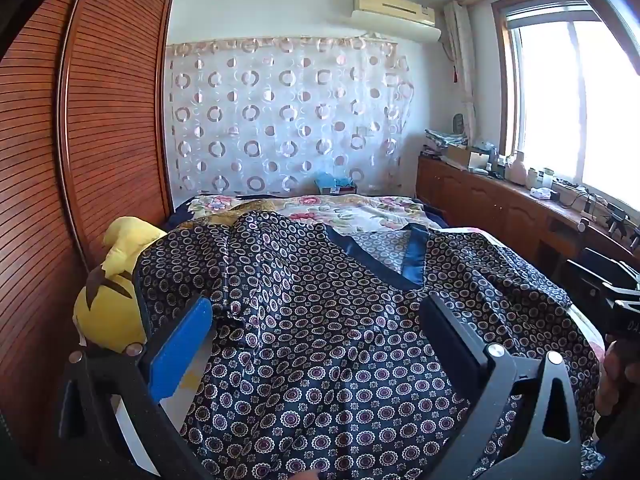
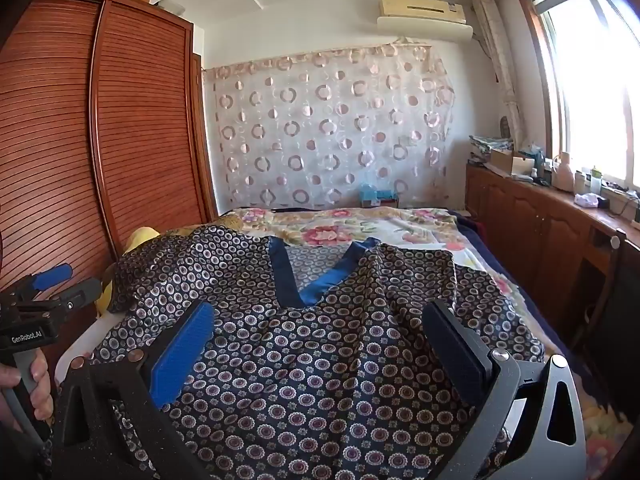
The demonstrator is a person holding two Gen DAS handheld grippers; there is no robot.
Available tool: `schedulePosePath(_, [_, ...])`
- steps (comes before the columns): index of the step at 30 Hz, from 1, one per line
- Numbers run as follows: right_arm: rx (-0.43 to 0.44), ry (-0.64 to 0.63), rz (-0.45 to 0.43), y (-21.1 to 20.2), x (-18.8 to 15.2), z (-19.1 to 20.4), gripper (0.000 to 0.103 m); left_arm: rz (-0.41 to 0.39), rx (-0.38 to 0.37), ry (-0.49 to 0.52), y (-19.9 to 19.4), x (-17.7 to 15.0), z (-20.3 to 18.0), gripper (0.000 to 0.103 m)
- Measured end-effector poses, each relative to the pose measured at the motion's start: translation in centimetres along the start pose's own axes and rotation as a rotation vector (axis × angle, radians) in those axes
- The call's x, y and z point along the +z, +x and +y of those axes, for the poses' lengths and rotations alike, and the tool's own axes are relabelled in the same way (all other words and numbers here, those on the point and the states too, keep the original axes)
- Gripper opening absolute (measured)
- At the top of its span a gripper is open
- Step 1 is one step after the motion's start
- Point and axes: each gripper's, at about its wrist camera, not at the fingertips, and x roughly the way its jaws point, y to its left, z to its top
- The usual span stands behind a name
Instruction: Fold small clothes
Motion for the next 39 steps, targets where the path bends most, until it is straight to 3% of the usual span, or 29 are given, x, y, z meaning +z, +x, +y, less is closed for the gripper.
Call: schedulePosePath(39, [0.001, 0.008, -0.005, 0.2, 0.1, 0.1, 0.103, 0.015, 0.022, 0.002, 1.0, -0.7, 1.6, 0.103])
